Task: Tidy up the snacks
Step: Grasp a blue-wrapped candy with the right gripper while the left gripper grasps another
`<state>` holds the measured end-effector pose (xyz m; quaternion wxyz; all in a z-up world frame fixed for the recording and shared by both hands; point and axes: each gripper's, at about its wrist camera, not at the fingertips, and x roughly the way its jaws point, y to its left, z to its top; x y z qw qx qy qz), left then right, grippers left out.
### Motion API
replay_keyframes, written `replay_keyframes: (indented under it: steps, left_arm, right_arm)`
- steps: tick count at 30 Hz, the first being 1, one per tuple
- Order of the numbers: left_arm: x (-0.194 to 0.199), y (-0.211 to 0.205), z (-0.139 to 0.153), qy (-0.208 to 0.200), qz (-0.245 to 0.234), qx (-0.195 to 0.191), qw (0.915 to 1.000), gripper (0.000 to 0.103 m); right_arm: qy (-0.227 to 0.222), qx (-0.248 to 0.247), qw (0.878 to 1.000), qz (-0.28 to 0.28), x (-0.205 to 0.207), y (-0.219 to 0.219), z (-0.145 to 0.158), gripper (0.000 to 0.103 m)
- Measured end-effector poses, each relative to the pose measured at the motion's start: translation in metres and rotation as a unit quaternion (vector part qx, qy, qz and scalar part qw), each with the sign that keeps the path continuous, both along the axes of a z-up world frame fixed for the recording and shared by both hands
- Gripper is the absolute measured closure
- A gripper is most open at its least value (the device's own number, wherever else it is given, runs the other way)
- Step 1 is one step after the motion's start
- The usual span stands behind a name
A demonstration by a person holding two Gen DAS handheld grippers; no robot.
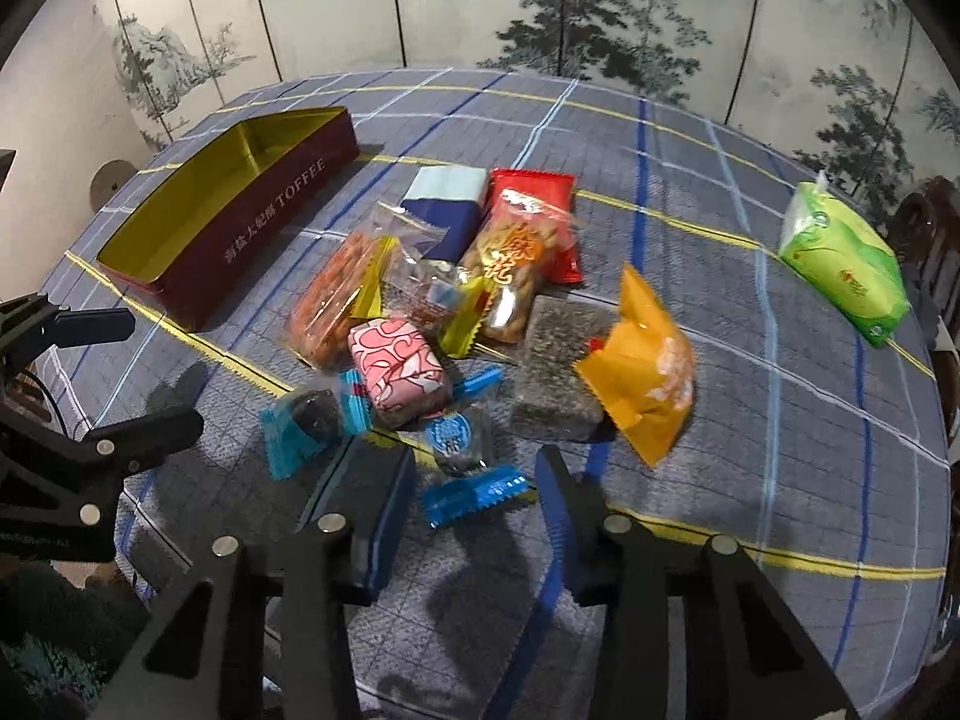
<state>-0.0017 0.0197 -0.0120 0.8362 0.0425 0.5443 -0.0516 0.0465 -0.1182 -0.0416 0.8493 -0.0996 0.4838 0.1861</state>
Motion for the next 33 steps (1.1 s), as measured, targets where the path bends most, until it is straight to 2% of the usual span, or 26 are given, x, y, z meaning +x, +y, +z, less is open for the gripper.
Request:
replay_keyframes:
  steps: [3, 4, 6, 33]
  left_arm:
    - [0.002, -0.001, -0.003, 0.003, -0.002, 0.003, 1.0, 0.027]
    - [0.002, -0.001, -0.004, 0.005, -0.002, 0.003, 1.0, 0.028]
    - [0.003, -0.002, -0.005, -0.001, -0.003, 0.009, 1.0, 0.028]
    - [0.008, -0.019, -0.008, -0.005, -0.029, 0.014, 0.9995, 0.026]
  right_arm:
    - [0.004, -0.005, 1.0, 0.008, 0.003, 0.005, -0.004, 0.065]
    - [0.007, -0.003, 1.0, 0.008, 0.005, 0.005, -0.005, 0.071]
    - [0.019, 0.005, 1.0, 0.01, 0.008, 0.006, -0.007, 0.075]
    - [0.034, 0.036, 0.999, -0.012, 0.017, 0.007, -0.015, 0.073]
